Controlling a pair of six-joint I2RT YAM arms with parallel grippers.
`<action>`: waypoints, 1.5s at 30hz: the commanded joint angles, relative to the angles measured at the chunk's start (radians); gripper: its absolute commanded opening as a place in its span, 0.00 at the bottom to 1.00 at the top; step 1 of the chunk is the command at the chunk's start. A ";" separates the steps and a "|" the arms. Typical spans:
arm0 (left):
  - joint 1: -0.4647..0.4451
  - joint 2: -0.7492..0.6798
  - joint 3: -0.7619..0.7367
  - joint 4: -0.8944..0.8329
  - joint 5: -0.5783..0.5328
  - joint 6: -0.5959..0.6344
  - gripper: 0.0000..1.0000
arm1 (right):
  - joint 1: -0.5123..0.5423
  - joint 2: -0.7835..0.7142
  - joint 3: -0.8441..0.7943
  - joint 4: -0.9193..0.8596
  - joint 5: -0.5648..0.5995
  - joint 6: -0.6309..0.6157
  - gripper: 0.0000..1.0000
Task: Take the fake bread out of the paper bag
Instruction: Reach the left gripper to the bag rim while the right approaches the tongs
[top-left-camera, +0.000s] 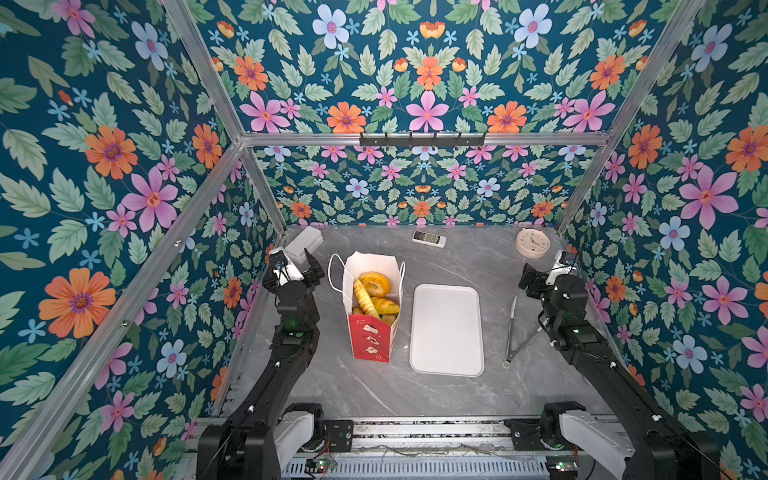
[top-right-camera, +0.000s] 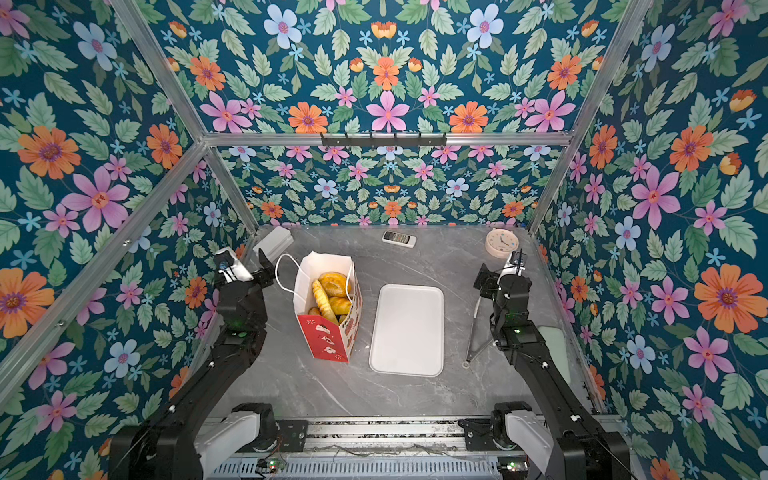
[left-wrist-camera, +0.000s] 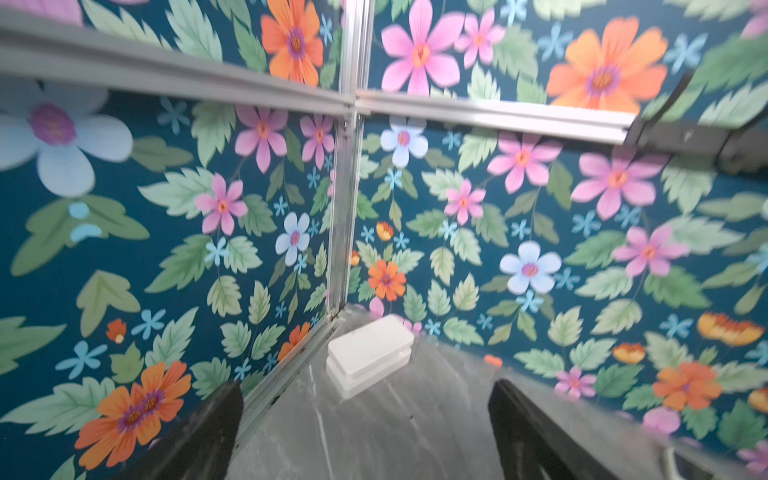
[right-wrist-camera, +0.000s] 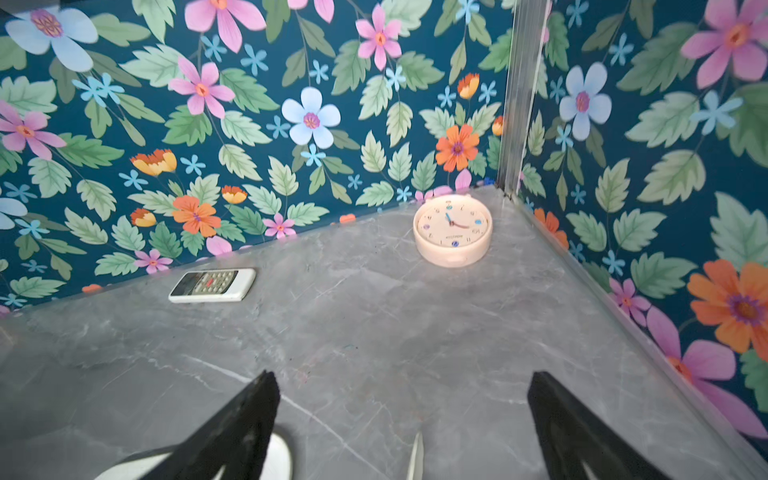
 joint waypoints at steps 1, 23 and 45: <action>-0.005 -0.108 0.100 -0.451 0.051 -0.181 0.95 | 0.050 0.036 0.033 -0.252 0.021 0.099 0.96; -0.009 -0.140 0.372 -1.075 0.864 -0.245 0.87 | 0.180 0.298 0.123 -0.317 0.046 0.111 0.99; -0.096 0.070 0.420 -1.068 0.645 -0.213 0.67 | 0.180 0.277 0.087 -0.298 0.073 0.112 0.99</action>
